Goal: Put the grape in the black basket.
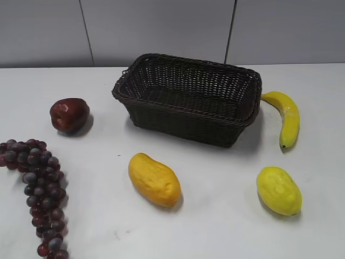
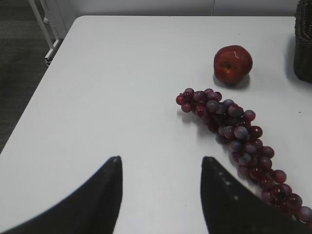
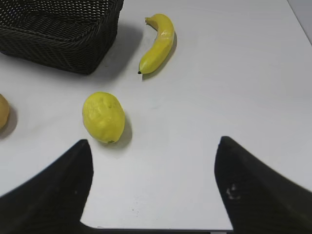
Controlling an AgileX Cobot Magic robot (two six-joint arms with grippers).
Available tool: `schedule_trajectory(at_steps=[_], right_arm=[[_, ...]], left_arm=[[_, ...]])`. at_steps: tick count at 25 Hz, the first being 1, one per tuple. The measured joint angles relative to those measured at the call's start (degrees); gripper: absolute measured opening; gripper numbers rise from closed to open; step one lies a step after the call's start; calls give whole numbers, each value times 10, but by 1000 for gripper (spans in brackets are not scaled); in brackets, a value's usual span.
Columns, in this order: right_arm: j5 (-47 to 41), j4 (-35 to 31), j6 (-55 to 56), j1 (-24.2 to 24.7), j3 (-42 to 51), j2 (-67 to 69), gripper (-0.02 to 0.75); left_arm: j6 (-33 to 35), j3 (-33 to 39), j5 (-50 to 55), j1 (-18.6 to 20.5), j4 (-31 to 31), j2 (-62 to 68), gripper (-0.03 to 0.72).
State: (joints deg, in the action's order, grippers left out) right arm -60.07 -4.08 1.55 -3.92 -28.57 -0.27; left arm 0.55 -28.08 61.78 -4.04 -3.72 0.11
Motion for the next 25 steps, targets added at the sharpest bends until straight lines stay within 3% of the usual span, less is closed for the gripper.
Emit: schedule_trajectory(at_steps=[18,25], right_arm=[[0,0,0,0,0,0,590],[0,0,0,0,0,0,590]], left_arm=[[0,0,0,0,0,1,478],[0,-23,-41,0,20,95,478]])
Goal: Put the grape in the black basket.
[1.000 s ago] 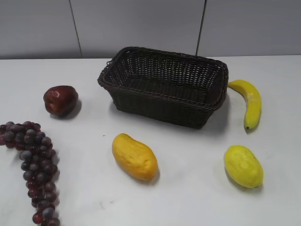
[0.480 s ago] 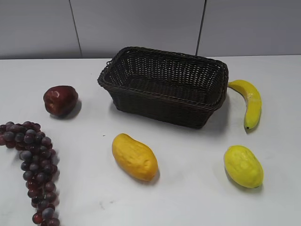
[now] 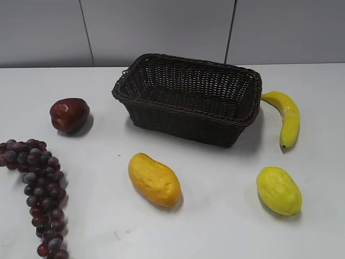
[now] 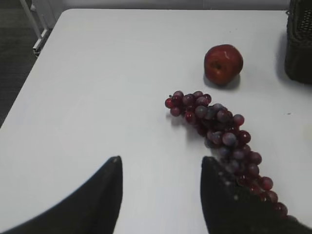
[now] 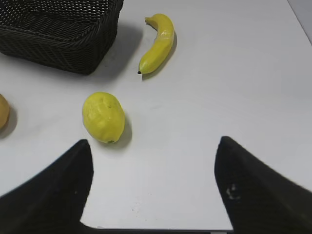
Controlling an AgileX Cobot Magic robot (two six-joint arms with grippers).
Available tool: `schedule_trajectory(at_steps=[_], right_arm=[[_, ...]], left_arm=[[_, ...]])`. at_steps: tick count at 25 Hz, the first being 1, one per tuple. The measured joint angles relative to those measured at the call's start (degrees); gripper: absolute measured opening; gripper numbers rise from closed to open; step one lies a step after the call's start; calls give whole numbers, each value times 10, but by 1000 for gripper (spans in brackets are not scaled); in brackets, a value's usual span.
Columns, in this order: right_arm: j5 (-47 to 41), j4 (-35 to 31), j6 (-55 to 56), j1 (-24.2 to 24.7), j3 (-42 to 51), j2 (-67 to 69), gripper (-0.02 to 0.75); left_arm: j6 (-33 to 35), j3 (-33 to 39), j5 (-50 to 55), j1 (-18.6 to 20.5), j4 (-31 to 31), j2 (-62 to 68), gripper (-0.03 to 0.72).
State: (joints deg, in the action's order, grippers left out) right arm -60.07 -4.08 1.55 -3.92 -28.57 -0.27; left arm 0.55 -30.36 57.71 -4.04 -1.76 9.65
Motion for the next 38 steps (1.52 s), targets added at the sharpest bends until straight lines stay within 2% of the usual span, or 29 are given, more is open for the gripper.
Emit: schedule_trajectory(at_steps=[7,12,14,20,25,30,38], right_arm=[[0,0,0,0,0,0,590],[0,0,0,0,0,0,590],[0,0,-1,0,0,0,590],[0,0,-1,0,0,0,590],[0,0,0,0,0,0,590],[0,0,0,0,0,0,590],[0,0,0,0,0,0,590]], left_arm=[[0,-50,-64,0,41,193,486],[0,-106,-72,0,104,362,591],[0,-121,-80,0,115,430,608],[-19,-125,-112,0,132,616,615],[-25,-125,-148,0,198,732,610],[-26,-126,-186,-23,219,794,605],[-26,-126,-253,-81,222,861,591]])
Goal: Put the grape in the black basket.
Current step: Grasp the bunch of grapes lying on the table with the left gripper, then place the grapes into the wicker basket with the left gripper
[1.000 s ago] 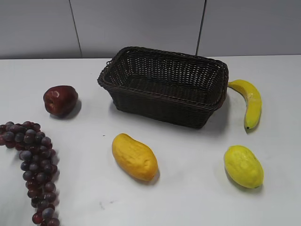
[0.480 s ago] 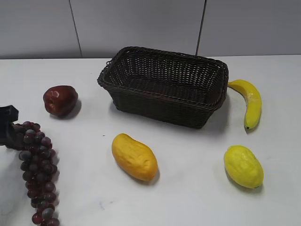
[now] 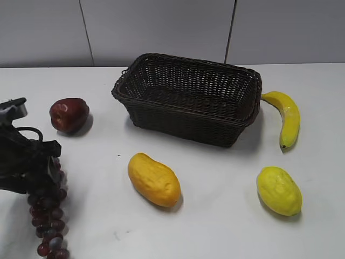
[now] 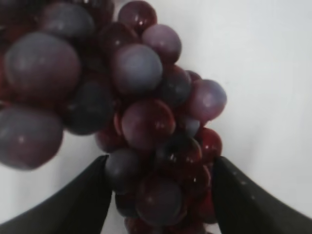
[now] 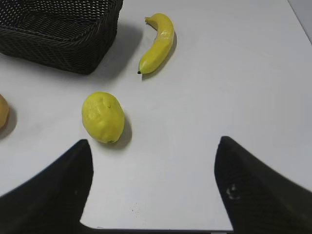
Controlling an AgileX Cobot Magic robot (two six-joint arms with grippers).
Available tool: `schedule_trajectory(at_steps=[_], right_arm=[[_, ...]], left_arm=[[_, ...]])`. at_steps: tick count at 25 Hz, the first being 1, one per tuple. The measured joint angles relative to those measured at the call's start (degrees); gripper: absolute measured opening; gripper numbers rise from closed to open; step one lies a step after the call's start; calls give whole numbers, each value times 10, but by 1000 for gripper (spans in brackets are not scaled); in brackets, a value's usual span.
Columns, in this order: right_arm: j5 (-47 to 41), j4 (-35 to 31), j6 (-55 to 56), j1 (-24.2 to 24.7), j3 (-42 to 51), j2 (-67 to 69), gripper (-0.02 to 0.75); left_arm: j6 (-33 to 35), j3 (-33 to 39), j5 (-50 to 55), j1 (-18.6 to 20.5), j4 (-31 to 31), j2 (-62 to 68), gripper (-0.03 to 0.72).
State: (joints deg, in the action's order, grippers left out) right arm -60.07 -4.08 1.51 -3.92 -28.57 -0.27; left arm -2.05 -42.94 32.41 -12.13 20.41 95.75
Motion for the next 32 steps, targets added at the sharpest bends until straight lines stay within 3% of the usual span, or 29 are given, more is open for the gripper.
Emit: schedule_trajectory(at_steps=[3,5,9,15,20,26,32], right_arm=[[0,0,0,0,0,0,590],[0,0,0,0,0,0,590],[0,0,0,0,0,0,590],[0,0,0,0,0,0,590],[0,0,0,0,0,0,590],[0,0,0,0,0,0,590],[0,0,0,0,0,0,590]], left_arm=[[0,0,-12,-3,-4,10,583],[0,-1,-15,-3,-11,12,528],[0,-2,-16,-3,-14,12,265],[0,-1,-4,-3,-42,-32,228],[0,-20,30,-3,-103,-140,200],[0,-128,67,-3,-189,-246,186],[21,-260,34,-3,-200,-252,182]])
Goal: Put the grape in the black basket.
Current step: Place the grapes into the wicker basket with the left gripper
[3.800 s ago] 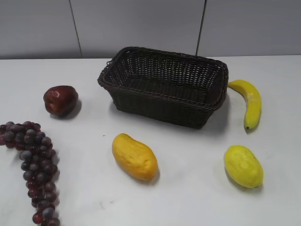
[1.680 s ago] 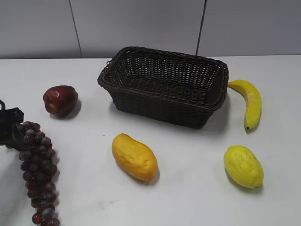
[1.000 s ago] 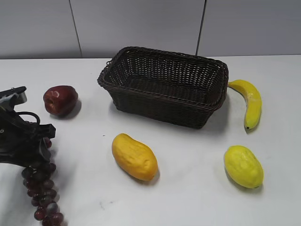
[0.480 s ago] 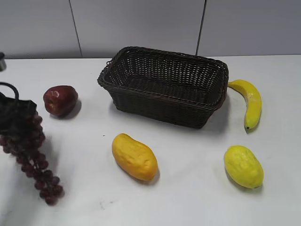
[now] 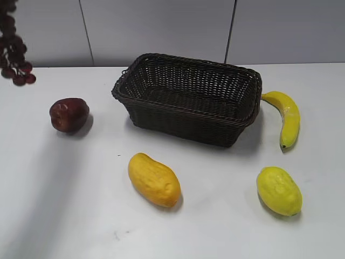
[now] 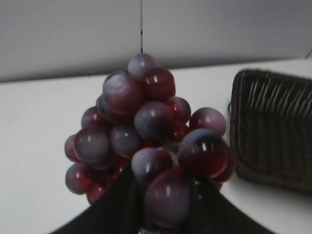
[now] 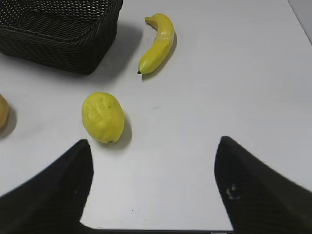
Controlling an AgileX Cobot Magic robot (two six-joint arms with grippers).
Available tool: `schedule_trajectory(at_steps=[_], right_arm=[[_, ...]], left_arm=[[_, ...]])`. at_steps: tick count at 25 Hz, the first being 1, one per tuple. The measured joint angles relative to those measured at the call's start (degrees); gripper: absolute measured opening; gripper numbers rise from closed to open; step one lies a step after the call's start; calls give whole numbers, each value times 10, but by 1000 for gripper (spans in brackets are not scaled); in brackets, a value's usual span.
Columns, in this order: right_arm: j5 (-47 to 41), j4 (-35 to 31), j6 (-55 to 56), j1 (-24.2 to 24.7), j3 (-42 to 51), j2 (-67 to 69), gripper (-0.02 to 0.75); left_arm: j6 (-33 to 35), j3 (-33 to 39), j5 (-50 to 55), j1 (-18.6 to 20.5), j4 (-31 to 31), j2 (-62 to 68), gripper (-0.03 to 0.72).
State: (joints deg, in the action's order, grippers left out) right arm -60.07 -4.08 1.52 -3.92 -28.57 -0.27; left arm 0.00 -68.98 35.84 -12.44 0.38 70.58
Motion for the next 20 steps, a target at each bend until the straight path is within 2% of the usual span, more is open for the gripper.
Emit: schedule_trajectory(at_steps=[6,13,20], right_arm=[[0,0,0,0,0,0,590],[0,0,0,0,0,0,590],[0,0,0,0,0,0,590]], left_arm=[[4,-84,-108,-18,-4,45,180],[8,-174,-138,-107,-26,160,178],[8,-181,-224,-188,-46,271,176]])
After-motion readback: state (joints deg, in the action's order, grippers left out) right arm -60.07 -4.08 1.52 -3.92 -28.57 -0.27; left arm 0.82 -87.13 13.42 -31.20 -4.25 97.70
